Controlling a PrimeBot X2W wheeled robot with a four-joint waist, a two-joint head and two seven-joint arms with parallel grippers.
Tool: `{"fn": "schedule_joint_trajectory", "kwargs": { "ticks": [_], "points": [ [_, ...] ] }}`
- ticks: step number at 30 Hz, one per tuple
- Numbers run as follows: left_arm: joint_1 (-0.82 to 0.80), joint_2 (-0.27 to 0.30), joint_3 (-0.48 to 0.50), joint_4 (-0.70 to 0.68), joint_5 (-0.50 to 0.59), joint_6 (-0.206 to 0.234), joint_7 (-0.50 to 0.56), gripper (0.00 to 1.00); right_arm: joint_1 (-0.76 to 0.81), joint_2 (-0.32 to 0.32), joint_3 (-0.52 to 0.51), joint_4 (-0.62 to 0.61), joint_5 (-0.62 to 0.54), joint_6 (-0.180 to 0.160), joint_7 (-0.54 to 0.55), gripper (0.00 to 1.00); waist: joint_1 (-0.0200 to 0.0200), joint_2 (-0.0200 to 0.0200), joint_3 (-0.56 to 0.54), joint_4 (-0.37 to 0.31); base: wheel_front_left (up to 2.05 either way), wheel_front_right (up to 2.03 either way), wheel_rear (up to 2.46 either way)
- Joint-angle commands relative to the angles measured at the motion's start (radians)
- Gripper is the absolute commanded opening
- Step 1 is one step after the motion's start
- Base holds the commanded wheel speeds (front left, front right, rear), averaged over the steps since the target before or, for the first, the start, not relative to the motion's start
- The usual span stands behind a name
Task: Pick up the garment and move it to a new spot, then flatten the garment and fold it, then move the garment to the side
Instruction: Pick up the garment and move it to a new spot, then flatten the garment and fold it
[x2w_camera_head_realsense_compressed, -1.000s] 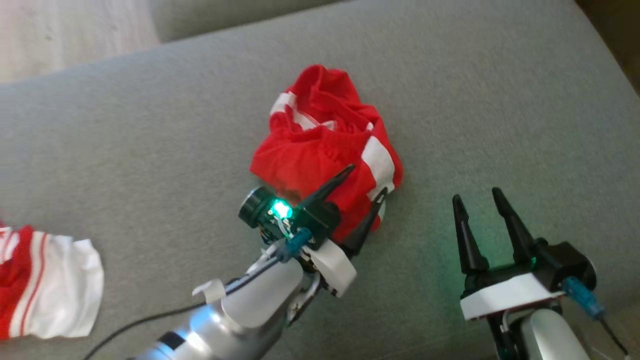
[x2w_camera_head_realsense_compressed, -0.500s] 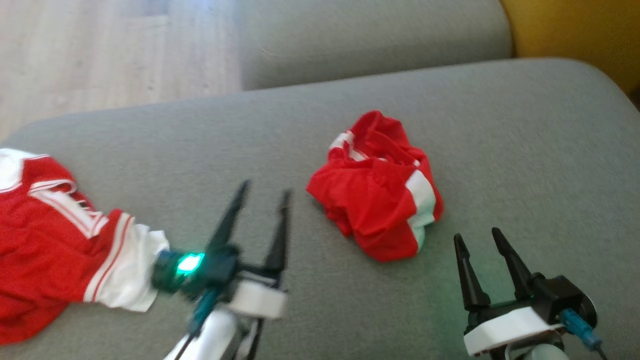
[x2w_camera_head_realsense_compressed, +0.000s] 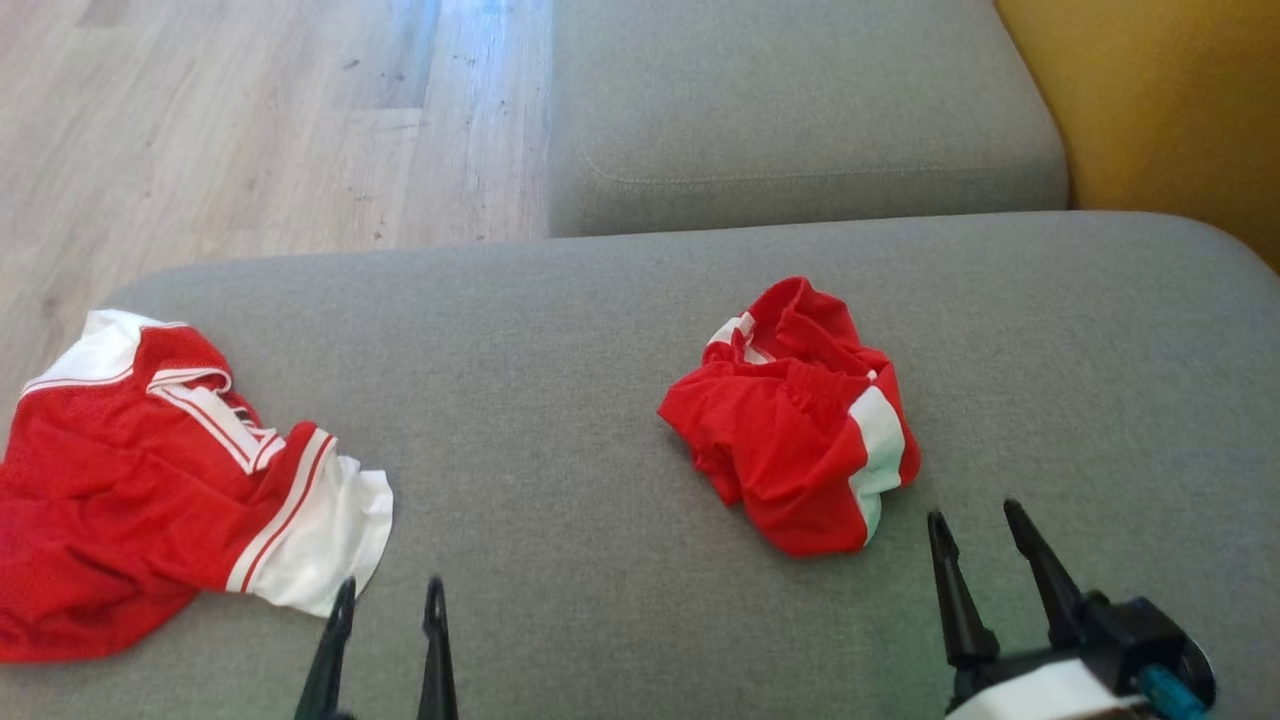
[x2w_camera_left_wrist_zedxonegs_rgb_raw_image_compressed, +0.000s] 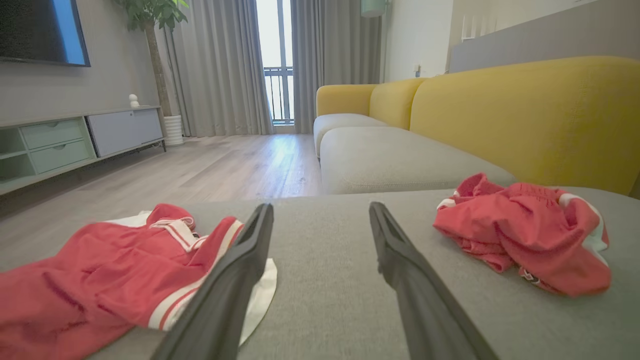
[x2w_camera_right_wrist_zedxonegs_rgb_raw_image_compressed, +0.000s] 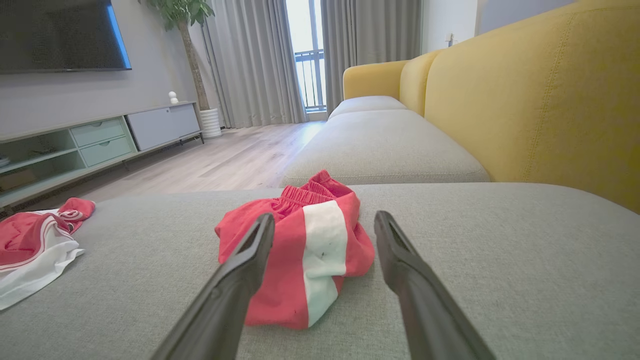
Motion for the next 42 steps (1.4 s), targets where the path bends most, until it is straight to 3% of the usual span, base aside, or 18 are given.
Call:
{"fn": "schedule_joint_trajectory", "kwargs": {
  "ticks": [1, 11, 30, 42],
  "points": [
    [-0.017, -0.015, 0.054, -0.038, 0.03, -0.011, -0.008, 1.0, -0.006, -0.004, 0.019, -0.038, 0.008, -0.001, -0.009, 1.0, 0.0002, -0.0001, -0.007, 0.003, 0.0, 0.0, 0.0],
    [0.037, -0.071, 0.117, -0.046, 0.12, -0.079, -0.008, 1.0, 0.029, -0.004, 0.015, -0.049, 0.015, -0.001, -0.009, 1.0, 0.0002, -0.0001, -0.028, 0.01, 0.0, 0.0, 0.0],
    [0.042, -0.105, 0.137, 0.001, 0.157, -0.135, -0.008, 1.0, 0.037, -0.004, 0.026, -0.04, 0.014, -0.001, -0.009, 1.0, 0.0002, -0.0001, -0.04, 0.002, 0.0, 0.0, 0.0],
    [-0.147, -0.119, 0.051, 0.133, 0.147, -0.231, -0.008, 1.0, 0.013, -0.004, 0.058, -0.037, -0.002, -0.001, -0.009, 1.0, 0.0002, -0.0001, 0.037, -0.063, 0.0, 0.0, 0.0]
  ]
}}
